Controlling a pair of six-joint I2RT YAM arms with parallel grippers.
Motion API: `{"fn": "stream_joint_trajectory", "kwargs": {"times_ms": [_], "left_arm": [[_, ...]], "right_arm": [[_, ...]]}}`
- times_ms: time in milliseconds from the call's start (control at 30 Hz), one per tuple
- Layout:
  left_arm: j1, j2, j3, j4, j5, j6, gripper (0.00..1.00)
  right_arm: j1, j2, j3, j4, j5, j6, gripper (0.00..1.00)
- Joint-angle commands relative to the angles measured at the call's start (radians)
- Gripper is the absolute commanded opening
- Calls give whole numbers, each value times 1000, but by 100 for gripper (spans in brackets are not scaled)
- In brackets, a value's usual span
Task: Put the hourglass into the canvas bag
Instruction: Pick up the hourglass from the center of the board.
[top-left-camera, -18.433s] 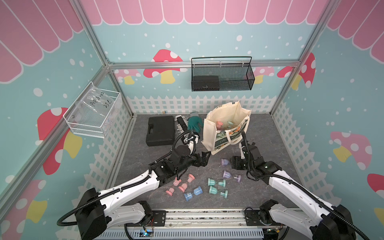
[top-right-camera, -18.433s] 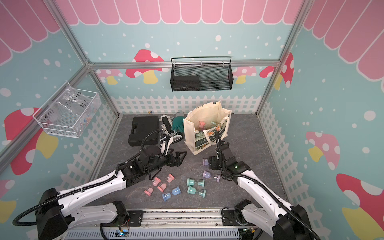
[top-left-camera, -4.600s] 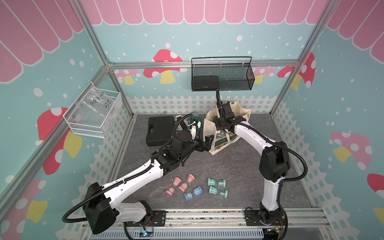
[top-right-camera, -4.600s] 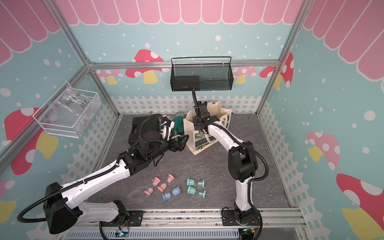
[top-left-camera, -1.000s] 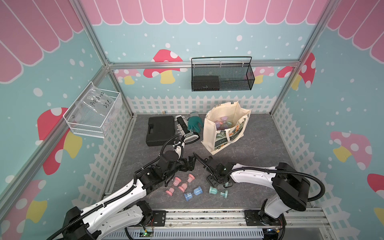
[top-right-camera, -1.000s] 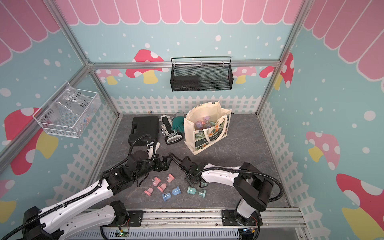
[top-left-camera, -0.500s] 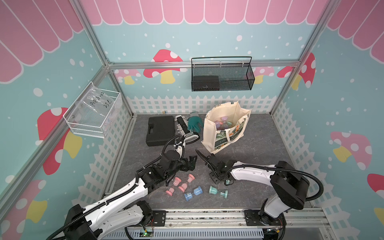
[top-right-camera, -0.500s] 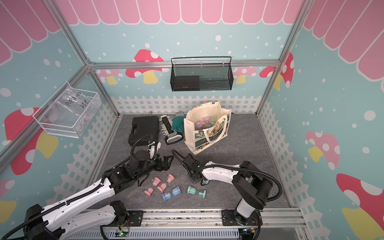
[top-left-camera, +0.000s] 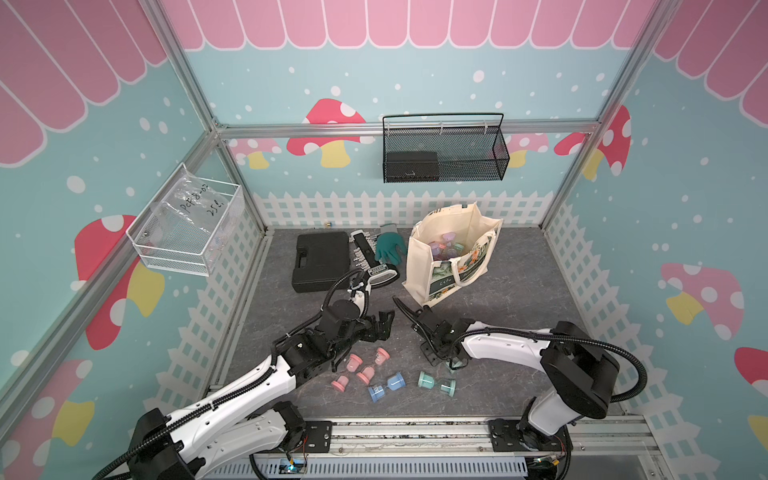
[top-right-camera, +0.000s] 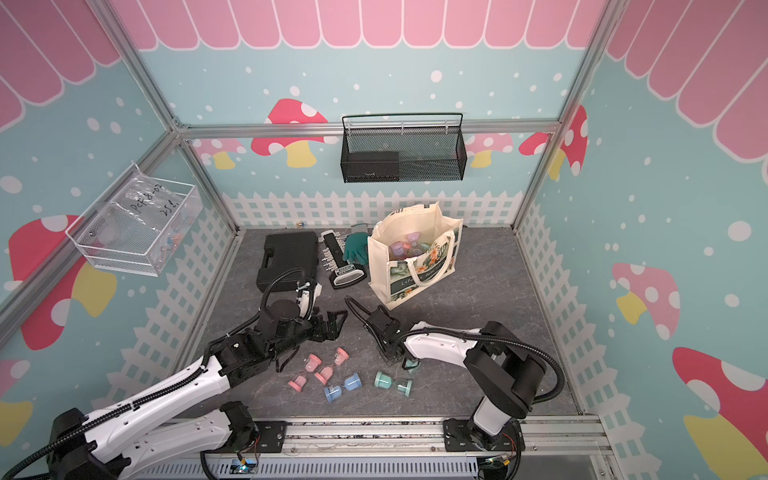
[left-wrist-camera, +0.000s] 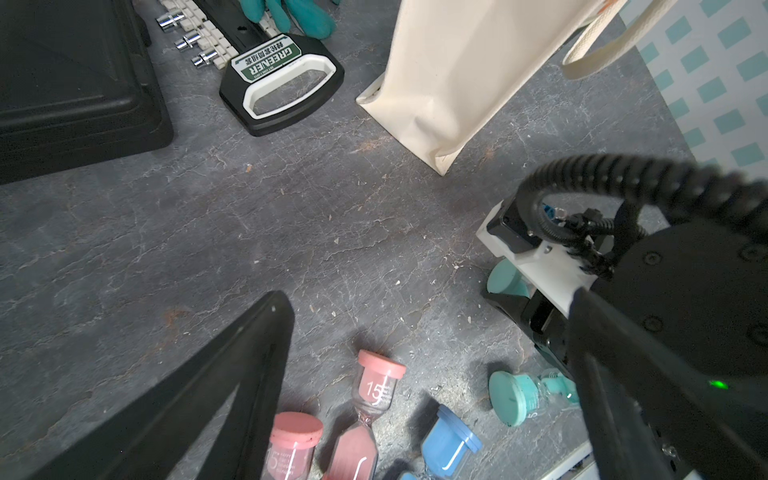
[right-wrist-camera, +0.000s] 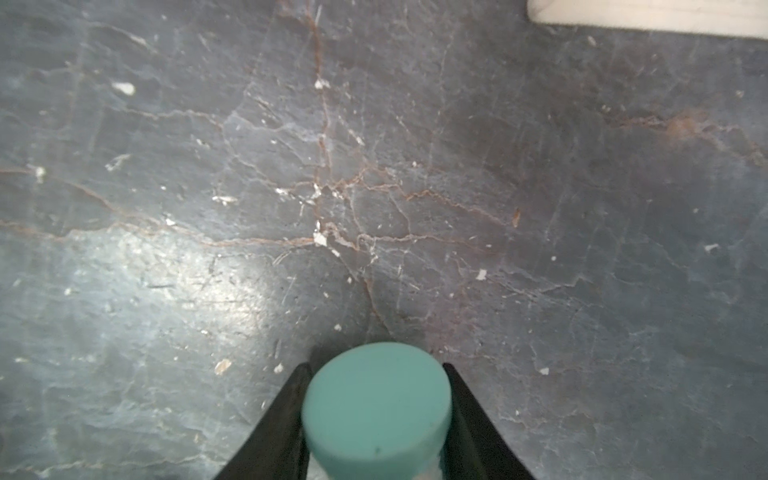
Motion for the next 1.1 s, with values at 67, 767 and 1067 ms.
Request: {"fn": "stream_joint_trajectory", "kwargs": {"times_ms": [67, 767, 1067], "left_arm": [[8, 2, 36, 17, 4, 4, 99], [9, 8, 95, 35, -1, 37, 99], [16, 15, 156, 38, 2, 80, 99]], "right_arm": [[-18, -28, 3, 33, 15, 7, 34], [-101, -259, 49, 162, -69, -30, 26], [-146, -317, 211, 164, -72, -86, 25]]}}
